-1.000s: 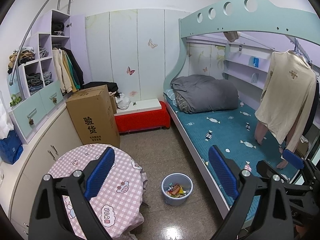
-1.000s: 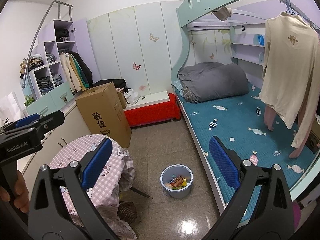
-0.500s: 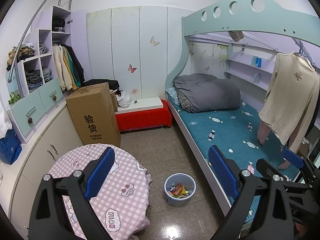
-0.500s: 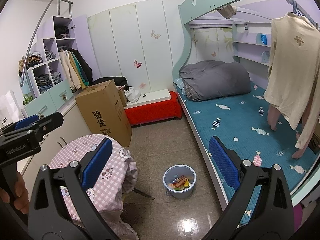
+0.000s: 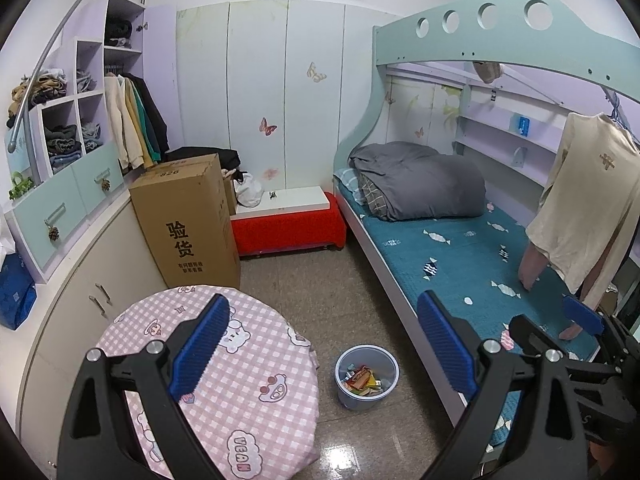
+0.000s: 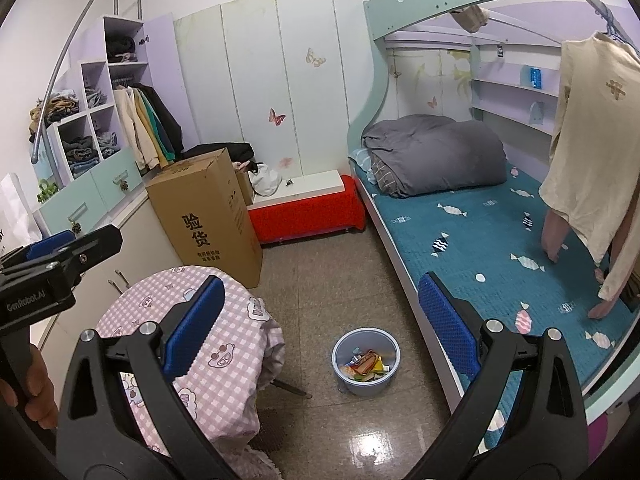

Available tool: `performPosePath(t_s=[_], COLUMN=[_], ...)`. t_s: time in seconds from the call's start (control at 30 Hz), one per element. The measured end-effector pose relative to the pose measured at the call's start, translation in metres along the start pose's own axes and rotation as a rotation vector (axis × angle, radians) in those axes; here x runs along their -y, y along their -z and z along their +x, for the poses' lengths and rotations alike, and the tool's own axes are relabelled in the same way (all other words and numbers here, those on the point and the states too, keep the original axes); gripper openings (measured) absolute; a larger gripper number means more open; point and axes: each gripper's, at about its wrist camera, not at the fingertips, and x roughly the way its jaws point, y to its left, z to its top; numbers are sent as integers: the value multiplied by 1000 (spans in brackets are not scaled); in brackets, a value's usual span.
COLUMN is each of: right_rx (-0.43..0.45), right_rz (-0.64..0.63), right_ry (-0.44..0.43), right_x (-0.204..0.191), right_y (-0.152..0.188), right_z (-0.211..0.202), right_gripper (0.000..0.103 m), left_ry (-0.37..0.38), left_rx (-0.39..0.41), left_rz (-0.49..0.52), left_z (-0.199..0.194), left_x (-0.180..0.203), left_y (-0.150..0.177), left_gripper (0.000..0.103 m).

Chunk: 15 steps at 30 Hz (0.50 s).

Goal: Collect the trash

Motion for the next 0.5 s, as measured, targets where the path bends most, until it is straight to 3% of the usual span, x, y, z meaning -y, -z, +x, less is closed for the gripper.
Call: performPosePath(t_s=[0.5], right_rx=[-99], right_rz=[-52], right_ry=[23], right_x=[-77], right_y=[0], right_z=[70], right_gripper=[95], left_ry=[34], left_rx=[-32], left_rz=[-47], left_z=[48], left_x=[-85], left_y=[-6], left_gripper=[93])
